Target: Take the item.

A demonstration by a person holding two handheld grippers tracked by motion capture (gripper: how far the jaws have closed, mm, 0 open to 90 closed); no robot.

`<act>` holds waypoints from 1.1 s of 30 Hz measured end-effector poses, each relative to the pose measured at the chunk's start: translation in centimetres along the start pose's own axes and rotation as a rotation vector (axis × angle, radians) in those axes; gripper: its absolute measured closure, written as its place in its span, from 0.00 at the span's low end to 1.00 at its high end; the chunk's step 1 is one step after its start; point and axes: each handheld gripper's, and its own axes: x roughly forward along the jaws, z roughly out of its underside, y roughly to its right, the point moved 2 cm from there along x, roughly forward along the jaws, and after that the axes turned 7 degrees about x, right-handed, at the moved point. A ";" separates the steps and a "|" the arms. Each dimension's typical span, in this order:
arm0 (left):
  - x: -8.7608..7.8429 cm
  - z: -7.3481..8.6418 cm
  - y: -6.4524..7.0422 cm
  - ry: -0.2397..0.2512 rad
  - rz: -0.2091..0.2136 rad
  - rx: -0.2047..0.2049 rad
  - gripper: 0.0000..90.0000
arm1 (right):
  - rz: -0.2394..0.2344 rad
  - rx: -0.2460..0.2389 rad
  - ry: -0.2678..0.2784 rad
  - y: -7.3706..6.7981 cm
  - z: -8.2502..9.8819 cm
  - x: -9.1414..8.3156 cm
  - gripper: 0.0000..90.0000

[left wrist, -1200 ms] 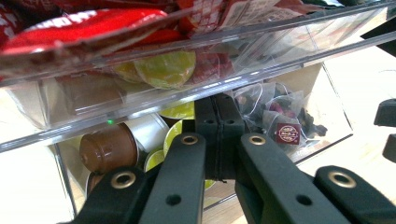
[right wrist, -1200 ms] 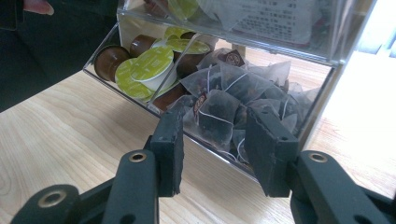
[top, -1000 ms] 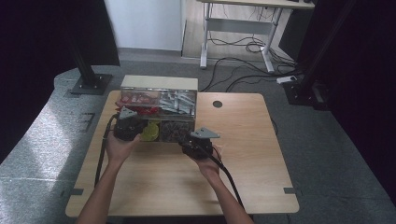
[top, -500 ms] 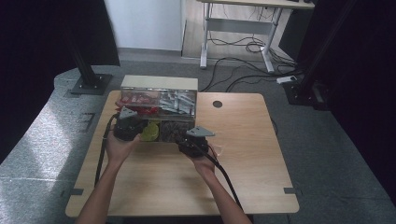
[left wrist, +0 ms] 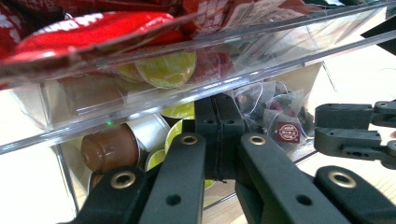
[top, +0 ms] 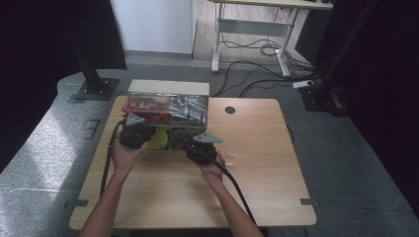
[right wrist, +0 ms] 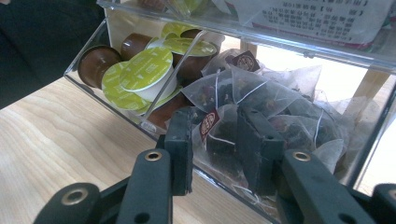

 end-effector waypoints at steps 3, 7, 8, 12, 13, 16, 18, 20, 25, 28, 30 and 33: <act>0.0 0.0 0.0 -0.001 0.001 -0.001 1.00 | 0.003 0.004 -0.003 0.2 0.2 0.4 0.75; 0.0 0.0 0.0 -0.001 0.000 -0.002 1.00 | 0.004 0.013 -0.005 0.3 0.3 0.7 0.77; 0.0 0.0 0.0 -0.001 0.000 -0.001 1.00 | 0.004 0.017 -0.008 0.4 0.3 0.9 0.78; 0.0 0.0 0.0 -0.001 0.000 0.000 1.00 | 0.005 0.014 -0.014 0.4 0.4 1.1 0.81; 0.0 0.0 0.1 0.000 -0.001 -0.001 1.00 | 0.005 0.015 -0.019 0.5 0.5 1.3 0.83; 0.0 0.0 0.1 0.000 0.001 0.000 1.00 | 0.001 0.014 -0.029 0.5 0.5 1.5 0.86; 0.0 0.0 0.1 0.001 0.001 0.000 1.00 | 0.006 -0.001 -0.031 0.4 0.5 1.6 0.92; 0.0 -0.1 0.1 0.000 0.003 0.000 1.00 | 0.003 -0.002 -0.031 0.4 0.5 1.6 0.95; 0.0 0.0 0.2 0.002 0.002 0.000 1.00 | -0.002 0.002 -0.035 0.5 0.5 1.6 0.98; 0.0 0.0 0.2 0.003 0.002 0.000 1.00 | -0.006 0.002 -0.038 0.5 0.4 1.4 0.99; 0.1 0.0 0.2 0.004 0.001 -0.001 1.00 | -0.007 -0.002 -0.021 0.4 0.3 1.2 0.99; 0.1 0.0 0.2 0.006 0.000 -0.003 1.00 | -0.010 -0.007 -0.011 0.4 0.2 0.9 0.99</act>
